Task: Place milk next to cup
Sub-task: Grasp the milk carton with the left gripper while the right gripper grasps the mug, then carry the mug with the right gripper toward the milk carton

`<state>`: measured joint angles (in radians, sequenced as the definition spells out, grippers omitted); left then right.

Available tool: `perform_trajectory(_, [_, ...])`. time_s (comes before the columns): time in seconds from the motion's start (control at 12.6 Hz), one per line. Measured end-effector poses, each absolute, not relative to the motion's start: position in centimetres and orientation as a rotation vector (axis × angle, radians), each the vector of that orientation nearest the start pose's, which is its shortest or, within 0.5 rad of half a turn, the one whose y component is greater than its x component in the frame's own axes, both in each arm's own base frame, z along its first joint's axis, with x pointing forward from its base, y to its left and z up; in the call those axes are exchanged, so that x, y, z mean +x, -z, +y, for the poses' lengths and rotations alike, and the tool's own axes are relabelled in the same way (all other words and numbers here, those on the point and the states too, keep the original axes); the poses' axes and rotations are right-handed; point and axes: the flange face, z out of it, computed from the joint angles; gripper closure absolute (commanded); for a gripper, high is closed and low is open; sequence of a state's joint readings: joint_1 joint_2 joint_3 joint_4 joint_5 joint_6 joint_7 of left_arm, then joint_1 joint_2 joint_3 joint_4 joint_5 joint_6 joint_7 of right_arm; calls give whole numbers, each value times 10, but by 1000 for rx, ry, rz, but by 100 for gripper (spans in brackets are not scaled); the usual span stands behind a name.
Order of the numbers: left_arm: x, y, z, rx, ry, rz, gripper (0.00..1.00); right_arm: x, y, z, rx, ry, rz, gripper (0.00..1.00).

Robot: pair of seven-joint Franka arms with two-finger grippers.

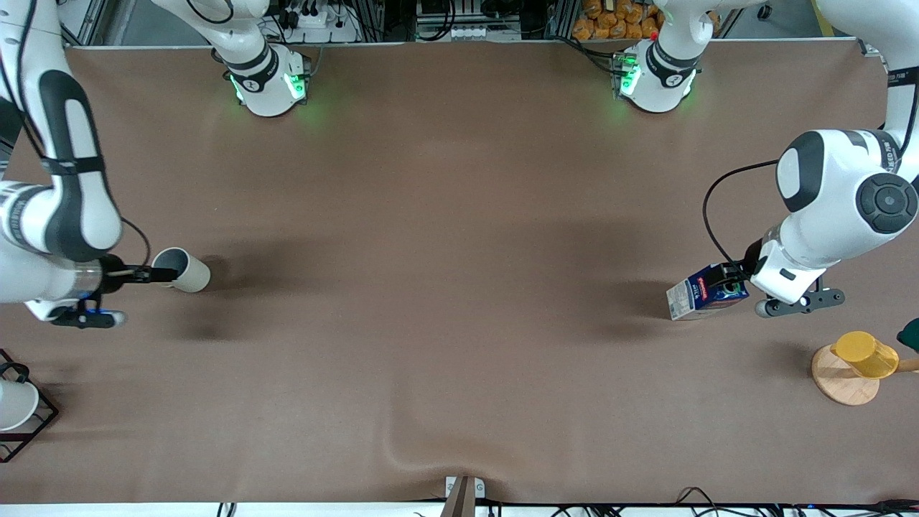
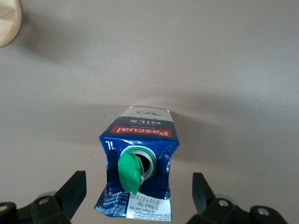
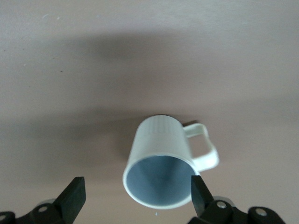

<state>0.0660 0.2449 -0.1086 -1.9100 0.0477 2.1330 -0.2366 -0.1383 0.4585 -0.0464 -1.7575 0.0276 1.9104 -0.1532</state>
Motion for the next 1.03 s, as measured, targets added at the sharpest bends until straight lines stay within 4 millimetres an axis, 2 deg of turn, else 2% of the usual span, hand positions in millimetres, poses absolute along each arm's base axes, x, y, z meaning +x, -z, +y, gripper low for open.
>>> perform_trajectory(0.24, [604, -361, -19, -3112, -43, -271, 0, 601, -263, -91, -3052, -494, 23, 0])
perform_trajectory(0.48, [604, -356, -19, -3113, -44, -271, 0, 588, -245, -90, -3045, -532, 23, 0])
perform_trajectory(0.56, [604, -354, -19, -3113, -46, -271, 0, 585, -239, -90, -3047, -528, 24, 12])
perform_trajectory(0.64, [604, -352, -19, -3113, -51, -271, 0, 583, -235, -90, -3049, -521, 24, 57])
perform_trajectory(0.72, [604, -351, -19, -3113, -54, -271, 0, 581, -231, -90, -3052, -510, 25, 88])
perform_trajectory(0.8, [604, -350, -19, -3113, -55, -271, 0, 579, -227, -90, -3055, -502, 25, 100])
perform_trajectory(1.03, [604, -347, -17, -3112, -63, -275, 0, 576, -222, -92, -3059, -492, 32, 100])
